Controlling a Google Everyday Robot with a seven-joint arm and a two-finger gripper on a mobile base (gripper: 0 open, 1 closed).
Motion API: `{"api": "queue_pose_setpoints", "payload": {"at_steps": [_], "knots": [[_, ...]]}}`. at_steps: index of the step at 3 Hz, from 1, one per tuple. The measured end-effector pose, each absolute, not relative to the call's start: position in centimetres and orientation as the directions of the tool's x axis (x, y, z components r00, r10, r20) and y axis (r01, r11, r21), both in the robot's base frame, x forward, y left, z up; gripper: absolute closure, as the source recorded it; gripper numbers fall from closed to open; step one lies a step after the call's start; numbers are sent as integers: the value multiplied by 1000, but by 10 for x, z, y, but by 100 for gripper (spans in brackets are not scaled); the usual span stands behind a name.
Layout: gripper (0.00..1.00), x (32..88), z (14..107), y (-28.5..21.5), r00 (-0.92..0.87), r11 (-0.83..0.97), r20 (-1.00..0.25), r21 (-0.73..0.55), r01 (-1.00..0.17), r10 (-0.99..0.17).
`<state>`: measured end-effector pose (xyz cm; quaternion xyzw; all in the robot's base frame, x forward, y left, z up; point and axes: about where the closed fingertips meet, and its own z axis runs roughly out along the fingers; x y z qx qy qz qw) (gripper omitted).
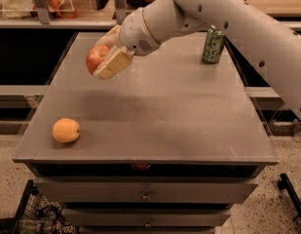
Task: Move apple near orange
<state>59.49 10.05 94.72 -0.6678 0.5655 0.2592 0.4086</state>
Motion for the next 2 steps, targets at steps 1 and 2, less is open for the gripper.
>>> {"api": "queue_pose_setpoints", "payload": {"at_steps": [1,2], "knots": [[100,562,938,101,224,-56,-806,-232,-971,-547],[100,537,919,106,206,-88,-814,-189,-978,-543]]}}
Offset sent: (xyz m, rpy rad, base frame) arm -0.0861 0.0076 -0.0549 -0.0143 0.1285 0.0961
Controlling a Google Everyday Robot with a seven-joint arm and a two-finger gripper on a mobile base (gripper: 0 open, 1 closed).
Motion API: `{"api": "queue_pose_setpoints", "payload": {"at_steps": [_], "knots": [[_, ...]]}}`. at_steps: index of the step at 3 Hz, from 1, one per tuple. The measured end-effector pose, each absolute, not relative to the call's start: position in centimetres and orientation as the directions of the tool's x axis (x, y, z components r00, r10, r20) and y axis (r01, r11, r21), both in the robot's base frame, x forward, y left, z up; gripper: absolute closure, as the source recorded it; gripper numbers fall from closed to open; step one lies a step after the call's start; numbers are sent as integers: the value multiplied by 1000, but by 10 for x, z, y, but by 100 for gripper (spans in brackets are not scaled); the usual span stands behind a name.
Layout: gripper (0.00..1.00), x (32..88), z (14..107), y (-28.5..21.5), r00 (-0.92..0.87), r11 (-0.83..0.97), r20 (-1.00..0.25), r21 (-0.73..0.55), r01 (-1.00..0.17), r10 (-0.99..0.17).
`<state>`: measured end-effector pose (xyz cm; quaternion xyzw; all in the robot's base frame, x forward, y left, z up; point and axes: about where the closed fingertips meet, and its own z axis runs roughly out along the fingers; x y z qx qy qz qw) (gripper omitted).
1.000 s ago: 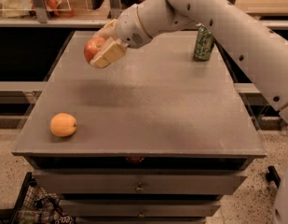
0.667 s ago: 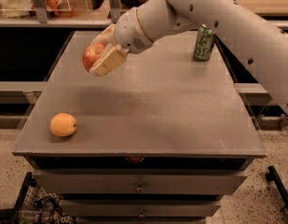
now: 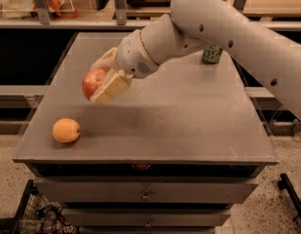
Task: Move apple near orange
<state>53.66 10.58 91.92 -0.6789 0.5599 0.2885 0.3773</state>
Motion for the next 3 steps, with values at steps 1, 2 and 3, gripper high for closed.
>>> {"api": "queue_pose_setpoints", "payload": {"at_steps": [1,2,3], "knots": [[100,520,902,105,181,-100,-825,-151,-983,-536],[100,494,883,103,149,-99,-834,-113,-989,-531],[100,489,881,104,149,-102,-837,-112,-988,-527]]}}
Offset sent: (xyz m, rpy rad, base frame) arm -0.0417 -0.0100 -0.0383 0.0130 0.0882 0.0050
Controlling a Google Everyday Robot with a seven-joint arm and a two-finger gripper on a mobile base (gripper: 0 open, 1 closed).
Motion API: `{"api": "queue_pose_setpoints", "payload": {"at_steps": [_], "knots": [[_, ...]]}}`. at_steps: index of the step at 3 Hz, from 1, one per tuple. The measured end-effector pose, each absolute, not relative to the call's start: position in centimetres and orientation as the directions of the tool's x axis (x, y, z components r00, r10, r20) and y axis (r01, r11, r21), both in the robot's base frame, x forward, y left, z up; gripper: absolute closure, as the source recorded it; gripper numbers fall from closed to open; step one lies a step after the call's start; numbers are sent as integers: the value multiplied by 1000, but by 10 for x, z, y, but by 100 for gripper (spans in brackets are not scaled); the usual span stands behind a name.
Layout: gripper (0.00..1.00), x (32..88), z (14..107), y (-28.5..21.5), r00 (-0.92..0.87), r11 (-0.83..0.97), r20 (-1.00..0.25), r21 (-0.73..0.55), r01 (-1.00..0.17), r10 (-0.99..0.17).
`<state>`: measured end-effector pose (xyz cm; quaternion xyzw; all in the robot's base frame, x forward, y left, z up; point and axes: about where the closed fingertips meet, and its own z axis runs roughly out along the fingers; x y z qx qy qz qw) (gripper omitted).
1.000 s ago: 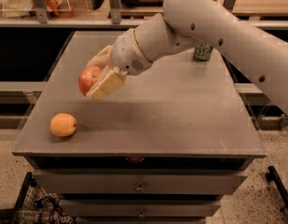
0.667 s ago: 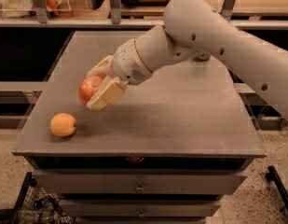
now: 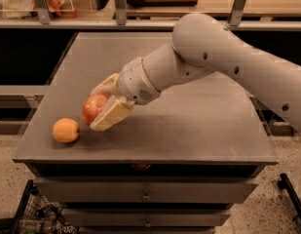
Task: Move apple near orange
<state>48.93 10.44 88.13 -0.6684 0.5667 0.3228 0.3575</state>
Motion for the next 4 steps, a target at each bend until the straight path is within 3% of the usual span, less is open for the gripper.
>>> {"api": "queue_pose_setpoints", "payload": {"at_steps": [1,4], "knots": [[82,488,880,106,149,-106,-841,-110,-988,-520],[12,488,879,111,156,-120,-841,-108,-987,-519]]}}
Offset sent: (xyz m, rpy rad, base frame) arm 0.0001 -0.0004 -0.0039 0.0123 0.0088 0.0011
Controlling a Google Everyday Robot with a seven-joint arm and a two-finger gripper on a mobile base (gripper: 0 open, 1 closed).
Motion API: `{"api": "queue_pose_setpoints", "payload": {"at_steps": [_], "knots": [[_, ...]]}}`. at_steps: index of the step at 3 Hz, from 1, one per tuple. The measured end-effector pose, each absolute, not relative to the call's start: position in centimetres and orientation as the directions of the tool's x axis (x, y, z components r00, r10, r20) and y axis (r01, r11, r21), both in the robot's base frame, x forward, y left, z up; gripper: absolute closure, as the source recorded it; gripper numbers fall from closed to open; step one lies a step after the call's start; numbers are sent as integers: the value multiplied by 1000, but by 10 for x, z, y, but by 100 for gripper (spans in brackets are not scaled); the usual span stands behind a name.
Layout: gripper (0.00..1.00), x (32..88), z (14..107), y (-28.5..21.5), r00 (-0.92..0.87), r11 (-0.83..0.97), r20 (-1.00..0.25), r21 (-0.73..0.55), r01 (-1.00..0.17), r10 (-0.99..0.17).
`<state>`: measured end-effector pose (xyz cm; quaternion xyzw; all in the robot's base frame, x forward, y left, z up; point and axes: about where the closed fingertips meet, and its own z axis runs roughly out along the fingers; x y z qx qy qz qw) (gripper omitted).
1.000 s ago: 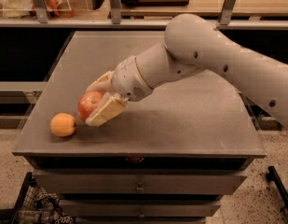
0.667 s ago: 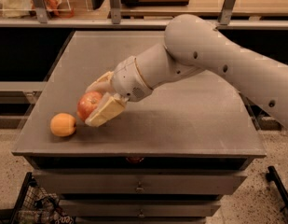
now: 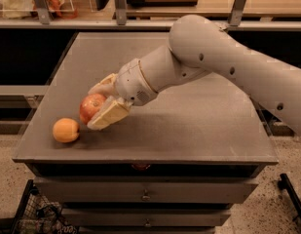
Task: Move apple near orange
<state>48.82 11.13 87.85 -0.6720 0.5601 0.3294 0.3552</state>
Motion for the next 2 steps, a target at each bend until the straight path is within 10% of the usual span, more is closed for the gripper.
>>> {"api": "queue_pose_setpoints", "payload": {"at_steps": [2], "knots": [[0,485,871,117,150,-135,-844,-93,-986,-514]]}}
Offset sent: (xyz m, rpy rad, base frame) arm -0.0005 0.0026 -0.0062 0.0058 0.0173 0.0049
